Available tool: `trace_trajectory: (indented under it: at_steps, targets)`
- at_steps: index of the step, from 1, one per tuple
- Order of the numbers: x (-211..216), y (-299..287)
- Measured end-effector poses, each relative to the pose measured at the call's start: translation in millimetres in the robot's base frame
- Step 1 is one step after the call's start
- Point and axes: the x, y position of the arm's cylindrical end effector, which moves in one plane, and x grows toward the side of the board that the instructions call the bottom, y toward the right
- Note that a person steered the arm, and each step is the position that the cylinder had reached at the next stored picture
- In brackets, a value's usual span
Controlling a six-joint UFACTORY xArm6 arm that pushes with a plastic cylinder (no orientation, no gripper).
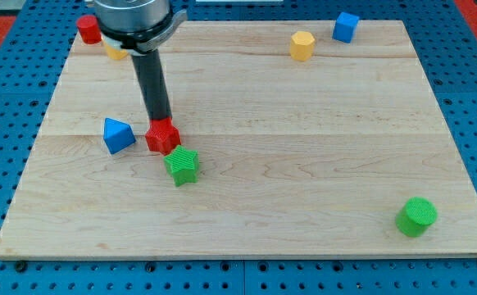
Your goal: Push the red star towards green circle
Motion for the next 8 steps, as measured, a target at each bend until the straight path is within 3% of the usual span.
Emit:
trace_trajectory:
  at_steps: [2,5,6,8]
  targets:
    - [33.8,-20.0]
    - [45.7,123.2]
    - [35.1,126.9]
    - [61.2,201.4]
